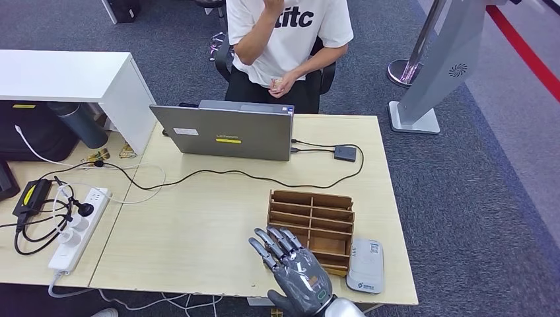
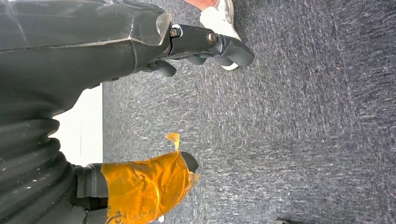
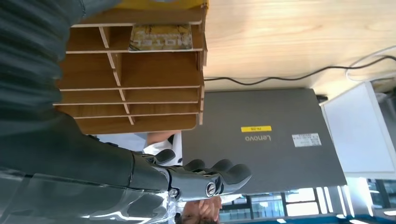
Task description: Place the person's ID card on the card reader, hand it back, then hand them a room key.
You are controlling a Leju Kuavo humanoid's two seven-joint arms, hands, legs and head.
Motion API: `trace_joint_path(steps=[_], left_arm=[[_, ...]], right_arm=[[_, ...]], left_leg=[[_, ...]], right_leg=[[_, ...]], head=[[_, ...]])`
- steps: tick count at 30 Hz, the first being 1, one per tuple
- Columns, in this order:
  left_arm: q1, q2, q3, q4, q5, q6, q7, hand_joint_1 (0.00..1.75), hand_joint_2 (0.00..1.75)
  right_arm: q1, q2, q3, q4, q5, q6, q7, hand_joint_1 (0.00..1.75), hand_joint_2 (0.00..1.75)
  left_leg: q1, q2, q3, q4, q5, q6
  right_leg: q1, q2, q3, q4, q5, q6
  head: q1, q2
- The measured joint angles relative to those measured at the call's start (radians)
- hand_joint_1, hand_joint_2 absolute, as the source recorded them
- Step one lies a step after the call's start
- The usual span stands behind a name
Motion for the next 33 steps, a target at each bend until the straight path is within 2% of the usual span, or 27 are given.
trace_joint_path(steps=[33], left_arm=[[0.000,0.007,0.000,0.000,-0.032,-0.005,-0.010,0.00,1.75]], right_arm=[[-0.025,0.000,-0.010,0.091,0.034,0.038,0.065,0.00,1.75]], left_leg=[[0.000,0.000,0.000,0.000,0.000,0.000]], right_leg=[[0.000,0.000,0.000,0.000,0.000,0.000]], head=[[0.000,0.000]])
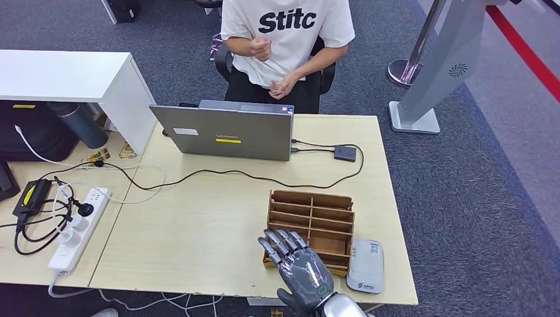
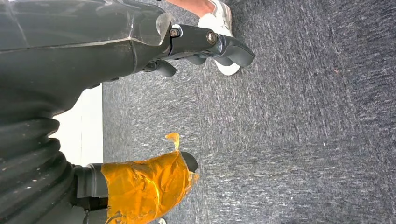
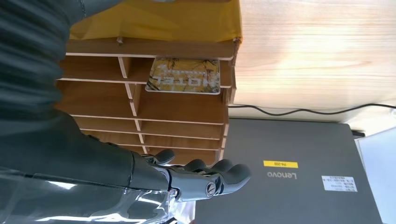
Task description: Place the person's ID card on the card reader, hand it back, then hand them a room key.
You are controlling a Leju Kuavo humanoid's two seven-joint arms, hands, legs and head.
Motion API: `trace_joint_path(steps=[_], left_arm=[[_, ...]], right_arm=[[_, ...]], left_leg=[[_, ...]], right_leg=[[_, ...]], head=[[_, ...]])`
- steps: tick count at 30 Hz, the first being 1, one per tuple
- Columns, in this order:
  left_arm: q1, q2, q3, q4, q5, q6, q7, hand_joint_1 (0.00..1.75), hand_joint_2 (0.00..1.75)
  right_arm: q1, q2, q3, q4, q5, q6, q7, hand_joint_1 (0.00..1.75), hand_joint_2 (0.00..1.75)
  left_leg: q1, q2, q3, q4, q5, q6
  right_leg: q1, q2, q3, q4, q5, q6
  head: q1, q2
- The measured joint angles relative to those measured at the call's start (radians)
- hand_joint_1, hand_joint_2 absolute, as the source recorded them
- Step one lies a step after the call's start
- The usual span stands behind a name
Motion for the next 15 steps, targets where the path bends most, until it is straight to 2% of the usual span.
trace_joint_path(steps=[15], left_arm=[[0.000,0.001,0.000,0.000,-0.005,0.000,-0.002,0.00,1.75]], right_arm=[[0.000,0.017,-0.029,0.029,0.009,0.006,-0.001,0.00,1.75]], left_leg=[[0.000,0.000,0.000,0.000,0.000,0.000]], right_leg=[[0.000,0.000,0.000,0.000,0.000,0.000]], head=[[0.000,0.000]])
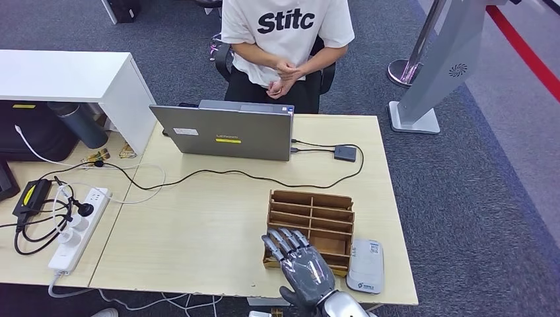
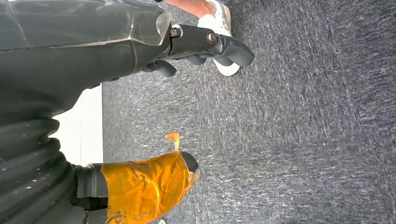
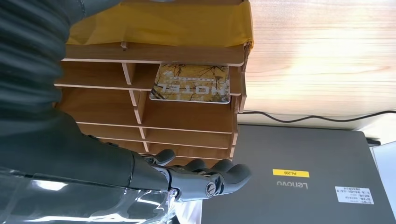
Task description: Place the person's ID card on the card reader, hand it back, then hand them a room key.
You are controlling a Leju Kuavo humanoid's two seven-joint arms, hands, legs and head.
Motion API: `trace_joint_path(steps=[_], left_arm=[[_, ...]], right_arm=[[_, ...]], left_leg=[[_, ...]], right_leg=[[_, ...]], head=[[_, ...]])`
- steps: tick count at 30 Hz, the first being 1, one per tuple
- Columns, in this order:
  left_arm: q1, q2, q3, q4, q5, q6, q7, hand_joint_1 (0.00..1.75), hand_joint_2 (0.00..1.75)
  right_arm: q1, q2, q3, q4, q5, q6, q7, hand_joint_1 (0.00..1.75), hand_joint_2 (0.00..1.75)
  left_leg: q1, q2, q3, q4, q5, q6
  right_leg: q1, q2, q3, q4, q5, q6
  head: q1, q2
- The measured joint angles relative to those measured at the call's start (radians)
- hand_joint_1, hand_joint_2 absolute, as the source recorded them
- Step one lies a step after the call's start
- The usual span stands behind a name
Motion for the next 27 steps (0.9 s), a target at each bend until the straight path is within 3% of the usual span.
trace_joint_path(steps=[26,27], left_arm=[[0.000,0.003,0.000,0.000,-0.014,-0.001,-0.002,0.00,1.75],[0.000,0.003,-0.001,0.000,-0.015,-0.001,-0.003,0.00,1.75]], right_arm=[[0.000,0.031,-0.035,0.040,0.007,0.001,-0.005,0.00,1.75],[0.000,0.031,-0.036,0.041,0.008,0.001,-0.005,0.31,1.75]], left_leg=[[0.000,0.000,0.000,0.000,0.000,0.000],[0.000,0.000,0.000,0.000,0.000,0.000]], right_leg=[[0.000,0.000,0.000,0.000,0.000,0.000],[0.000,0.000,0.000,0.000,0.000,0.000]], head=[[0.000,0.000],[0.000,0.000]])
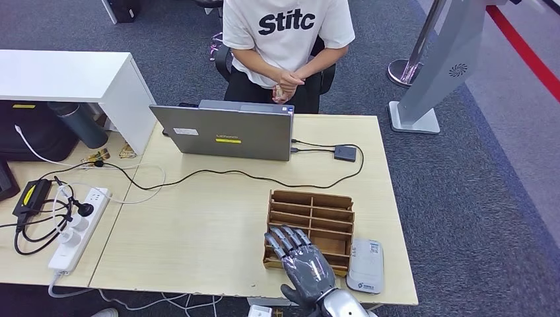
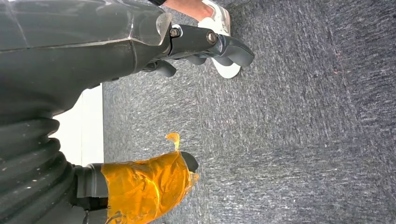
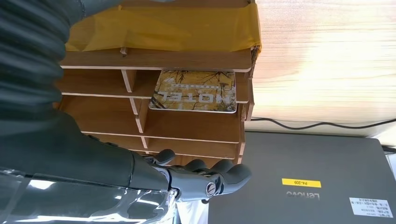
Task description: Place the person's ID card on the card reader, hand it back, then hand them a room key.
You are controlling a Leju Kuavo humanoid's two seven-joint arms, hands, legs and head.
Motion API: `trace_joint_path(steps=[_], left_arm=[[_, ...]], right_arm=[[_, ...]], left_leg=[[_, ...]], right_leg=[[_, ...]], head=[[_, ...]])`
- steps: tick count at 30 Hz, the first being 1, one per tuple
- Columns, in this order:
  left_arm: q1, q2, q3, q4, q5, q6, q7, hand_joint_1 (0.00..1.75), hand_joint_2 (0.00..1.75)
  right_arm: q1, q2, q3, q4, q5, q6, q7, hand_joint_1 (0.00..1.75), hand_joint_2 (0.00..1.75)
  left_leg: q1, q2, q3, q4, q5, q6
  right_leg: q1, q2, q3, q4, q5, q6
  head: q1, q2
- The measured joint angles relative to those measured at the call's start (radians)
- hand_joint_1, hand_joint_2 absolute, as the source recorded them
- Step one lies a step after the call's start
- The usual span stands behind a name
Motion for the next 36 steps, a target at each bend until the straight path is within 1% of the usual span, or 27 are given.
trace_joint_path(steps=[1,3,5,21,29,34,36], left_arm=[[0.000,0.000,0.000,0.000,-0.001,0.000,-0.001,0.00,1.75],[0.000,0.000,0.000,0.000,-0.002,-0.001,-0.003,0.00,1.75],[0.000,0.001,0.000,0.000,-0.002,-0.002,-0.003,0.00,1.75],[0.000,0.003,-0.004,0.000,-0.011,-0.002,-0.003,0.00,1.75],[0.000,0.003,-0.005,0.000,-0.011,-0.002,-0.003,0.00,1.75],[0.000,0.003,-0.005,0.000,-0.011,-0.002,-0.003,0.00,1.75],[0.000,0.003,-0.005,0.000,-0.012,-0.002,-0.003,0.00,1.75]], right_arm=[[0.000,0.000,-0.001,0.001,0.001,0.000,0.000,0.62,1.75],[0.000,0.001,-0.002,0.005,0.005,0.001,-0.001,1.45,1.75],[0.000,0.002,-0.004,0.007,0.010,0.002,0.000,1.67,1.75],[-0.008,0.016,-0.008,0.014,0.077,-0.014,0.035,1.68,1.75],[-0.009,0.016,-0.008,0.016,0.081,-0.015,0.039,1.67,1.75],[-0.009,0.016,-0.008,0.016,0.096,-0.019,0.047,1.50,1.75],[-0.009,0.016,-0.008,0.016,0.118,-0.024,0.059,1.53,1.75]], left_leg=[[0.000,0.000,0.000,0.000,0.000,0.000],[0.000,0.000,0.000,0.000,0.000,0.000],[0.000,0.000,0.000,0.000,0.000,0.000],[0.000,0.000,0.000,0.000,0.000,0.000],[0.000,0.000,0.000,0.000,0.000,0.000],[0.000,0.000,0.000,0.000,0.000,0.000],[0.000,0.000,0.000,0.000,0.000,0.000]], right_leg=[[0.000,0.000,0.000,0.000,0.000,0.000],[0.000,0.000,0.000,0.000,0.000,0.000],[0.000,0.000,0.000,0.000,0.000,0.000],[0.000,0.000,0.000,0.000,0.000,0.000],[0.000,0.000,0.000,0.000,0.000,0.000],[0.000,0.000,0.000,0.000,0.000,0.000],[0.000,0.000,0.000,0.000,0.000,0.000]], head=[[0.000,0.000],[0.000,0.000],[0.000,0.000],[0.000,0.000],[0.000,0.000],[0.000,0.000],[0.000,0.000]])
